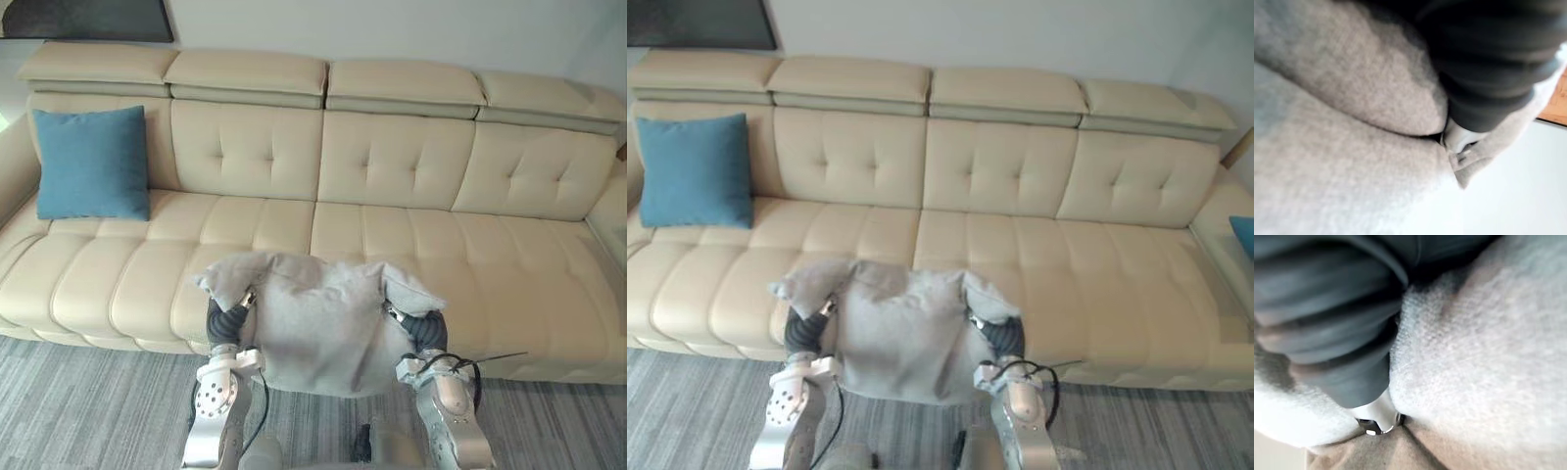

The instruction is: Pick up cushions and gather them together orderly.

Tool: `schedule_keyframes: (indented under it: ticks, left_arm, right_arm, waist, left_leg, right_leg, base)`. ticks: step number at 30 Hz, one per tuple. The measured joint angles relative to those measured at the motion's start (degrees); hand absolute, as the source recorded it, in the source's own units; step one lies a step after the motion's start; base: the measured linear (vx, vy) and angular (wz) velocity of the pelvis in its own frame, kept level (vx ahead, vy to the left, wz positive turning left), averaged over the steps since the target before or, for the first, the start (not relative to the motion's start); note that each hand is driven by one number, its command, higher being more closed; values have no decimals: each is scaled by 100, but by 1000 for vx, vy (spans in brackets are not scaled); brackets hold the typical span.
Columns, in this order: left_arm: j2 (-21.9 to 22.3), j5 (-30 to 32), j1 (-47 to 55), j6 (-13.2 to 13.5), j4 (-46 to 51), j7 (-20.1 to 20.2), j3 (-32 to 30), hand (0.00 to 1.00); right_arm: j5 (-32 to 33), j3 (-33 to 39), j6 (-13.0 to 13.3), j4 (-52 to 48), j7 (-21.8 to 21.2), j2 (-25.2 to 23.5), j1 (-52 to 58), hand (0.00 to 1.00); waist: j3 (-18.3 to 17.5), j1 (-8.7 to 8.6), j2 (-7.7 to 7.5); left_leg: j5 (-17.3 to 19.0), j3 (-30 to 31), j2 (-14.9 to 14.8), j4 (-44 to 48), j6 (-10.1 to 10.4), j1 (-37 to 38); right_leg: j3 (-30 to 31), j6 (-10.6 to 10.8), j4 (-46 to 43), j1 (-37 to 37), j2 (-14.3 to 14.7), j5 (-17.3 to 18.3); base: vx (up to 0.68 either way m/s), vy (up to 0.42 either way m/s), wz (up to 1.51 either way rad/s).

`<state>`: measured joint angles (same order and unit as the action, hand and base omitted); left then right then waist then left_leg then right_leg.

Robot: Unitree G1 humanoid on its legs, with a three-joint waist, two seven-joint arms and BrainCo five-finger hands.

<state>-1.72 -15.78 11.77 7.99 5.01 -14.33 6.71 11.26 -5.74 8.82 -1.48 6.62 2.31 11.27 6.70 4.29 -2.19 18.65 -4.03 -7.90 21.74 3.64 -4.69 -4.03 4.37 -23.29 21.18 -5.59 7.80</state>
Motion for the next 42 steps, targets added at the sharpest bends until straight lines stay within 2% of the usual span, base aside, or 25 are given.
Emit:
schedule_keyframes:
  ticks: [1, 3, 4, 5, 6, 7, 8, 10, 11, 12, 13, 14, 15, 16, 17, 18, 19, 22, 28, 30, 33, 38, 42]
  left_arm:
    - [40, 8, -21, -19, -158, 2, 88, 100]
    - [82, 18, -14, -126, -280, 4, 209, 100]
    - [107, 49, -17, -160, -338, 27, 281, 100]
    - [136, 48, 0, -175, -353, 49, 303, 100]
    - [220, 48, 19, -214, -363, 102, 380, 100]
    - [266, 35, 22, -215, -374, 116, 437, 100]
    - [285, 25, 27, -215, -394, 127, 442, 100]
    - [245, 7, 63, -215, -437, 185, 440, 100]
    - [201, -5, 91, -212, -437, 224, 438, 100]
    - [203, -5, 94, -212, -437, 226, 438, 100]
    - [212, -4, 89, -213, -438, 227, 437, 100]
    - [214, 0, 85, -212, -436, 229, 439, 100]
    - [223, 1, 78, -212, -435, 232, 441, 100]
    - [258, 8, 62, -212, -430, 232, 439, 100]
    - [262, 15, 63, -212, -424, 232, 441, 100]
    - [192, 71, 60, -213, -418, 230, 436, 100]
    - [103, 107, 49, -212, -415, 227, 435, 100]
    - [7, 178, 81, -214, -411, 224, 428, 100]
    - [-127, 252, -6, -216, -205, 150, 334, 100]
    - [-162, 325, -196, -219, -205, 43, 335, 100]
    - [-240, 339, -700, -224, -208, -251, 328, 100]
    - [-684, 341, -2640, -202, -869, -985, 330, 100]
    - [-810, 348, -3608, -183, -1446, -1450, 344, 100]
  right_arm:
    - [1, 50, -26, 86, 7, 52, 2, 100]
    - [1, 156, -67, 100, 27, 182, 39, 100]
    - [1, 226, -68, 94, 31, 235, 55, 100]
    - [1, 261, -68, 83, 31, 246, 87, 100]
    - [4, 359, -68, 28, 42, 256, 196, 100]
    - [4, 384, -63, -24, 66, 282, 289, 100]
    - [4, 381, -63, -42, 70, 301, 334, 100]
    - [10, 340, -64, -43, 74, 343, 361, 100]
    - [10, 328, -63, -62, 78, 348, 353, 100]
    - [10, 328, -63, -77, 83, 350, 355, 100]
    - [9, 327, -64, -106, 110, 351, 352, 100]
    - [9, 325, -65, -113, 140, 352, 357, 100]
    - [9, 328, -65, -129, 154, 355, 361, 100]
    - [8, 327, -65, -162, 189, 363, 352, 100]
    - [6, 328, -64, -164, 196, 366, 350, 100]
    - [2, 321, -98, -147, 198, 304, 351, 100]
    - [-4, 321, -135, -147, 198, 220, 352, 100]
    - [-15, 291, -168, -147, 189, 162, 316, 100]
    - [-289, 211, -239, -99, 307, 4, -56, 100]
    - [-445, 204, -243, -19, 402, 6, -265, 100]
    - [-606, 131, -251, 238, 684, 11, -891, 100]
    - [-908, 50, -251, 790, 1353, 204, -2627, 100]
    - [-917, 33, -246, 1194, 1785, 323, -3539, 100]
  waist:
    - [-30, -101, 49]
    - [-147, -41, 237]
    - [-190, -113, 304]
    - [-218, -113, 336]
    - [-267, -131, 425]
    - [-272, -152, 461]
    - [-269, -144, 458]
    - [-267, -55, 450]
    - [-283, -13, 470]
    - [-286, -12, 471]
    - [-285, -6, 475]
    - [-294, -4, 485]
    - [-309, -8, 499]
    - [-343, 0, 549]
    - [-361, 5, 578]
    - [-398, 17, 520]
    - [-409, 12, 378]
    - [-454, 10, 212]
    - [-518, 52, 135]
    - [-539, 42, 126]
    - [-557, 45, 106]
    - [-546, 75, 114]
    - [-503, 89, 117]
  left_leg:
    - [110, 351, 21, -42, 194, 138]
    - [7, 656, -37, -288, 234, 308]
    - [-271, 867, -84, -347, 430, 345]
    - [-322, 943, -113, -307, 435, 347]
    - [-390, 1084, -214, 129, 483, 207]
    - [-583, 1131, -264, 994, 650, -155]
    - [-909, 1100, -306, 1738, 729, -493]
    - [-1268, 766, -499, 2819, 712, -967]
    - [-1161, 340, -599, 3111, 547, -1224]
    - [-1084, 178, -630, 3093, 466, -1309]
    - [-878, -173, -651, 2767, 275, -1367]
    - [-798, -381, -596, 2130, 182, -1303]
    - [-809, -409, -556, 1817, 162, -1289]
    - [-1008, -417, -414, 808, 19, -1158]
    - [-1336, -380, -341, 349, -24, -1046]
    - [-1301, -292, -224, 47, 116, -835]
    - [-1299, -325, -86, -261, 116, -640]
    - [-1296, -443, 83, -548, 111, -348]
    - [-1331, -694, 169, -1131, 139, -20]
    - [-1427, -736, 171, -1289, 142, 3]
    - [-1597, -795, 147, -1515, 171, -71]
    - [-2084, -769, 88, -1750, 107, -870]
    - [-2262, -724, 82, -1753, 73, -1335]
  right_leg:
    - [-14, -290, 88, -150, 135, -402]
    - [-160, -376, -92, -108, 252, -124]
    - [-271, -516, -275, -125, 288, 58]
    - [-347, -567, -262, -177, 304, 117]
    - [-528, -630, -104, -426, 384, 211]
    - [-697, -696, 87, -712, 453, 264]
    - [-787, -735, 224, -949, 496, 286]
    - [-794, -827, 525, -1369, 546, 297]
    - [-787, -838, 725, -1611, 537, 295]
    - [-785, -839, 787, -1684, 530, 295]
    - [-766, -843, 889, -1825, 495, 292]
    - [-759, -842, 945, -1942, 444, 292]
    - [-758, -842, 944, -1956, 430, 292]
    - [-699, -828, 915, -1971, 419, 299]
    - [-653, -788, 887, -1971, 431, 321]
    - [-489, -645, 857, -2002, 384, 406]
    - [-392, -588, 870, -2028, 272, 439]
    - [-107, -482, 991, -2145, 137, 373]
    - [284, -290, 1401, -2213, 103, 254]
    - [331, -294, 1478, -2136, 137, 178]
    - [443, -321, 1578, -1977, 221, 19]
    - [482, -335, 1529, -1058, 318, -289]
    - [471, -332, 1296, -500, 327, -326]
  base:
    - [332, -264, 30]
    - [402, -242, 12]
    - [447, -265, 15]
    - [435, -287, 41]
    - [360, -199, 53]
    - [351, -186, 67]
    - [283, -137, 50]
    - [277, -79, 4]
    - [338, -39, -7]
    - [323, 14, 0]
    - [298, 65, -3]
    - [189, 68, -4]
    - [195, 131, -12]
    - [149, 134, -15]
    - [224, 211, -25]
    - [187, 166, -16]
    - [170, 155, -10]
    - [109, 159, -10]
    - [-2, 37, -30]
    - [-48, -17, -20]
    - [-58, -21, -17]
    - [-109, -14, -2]
    - [-121, -7, 3]
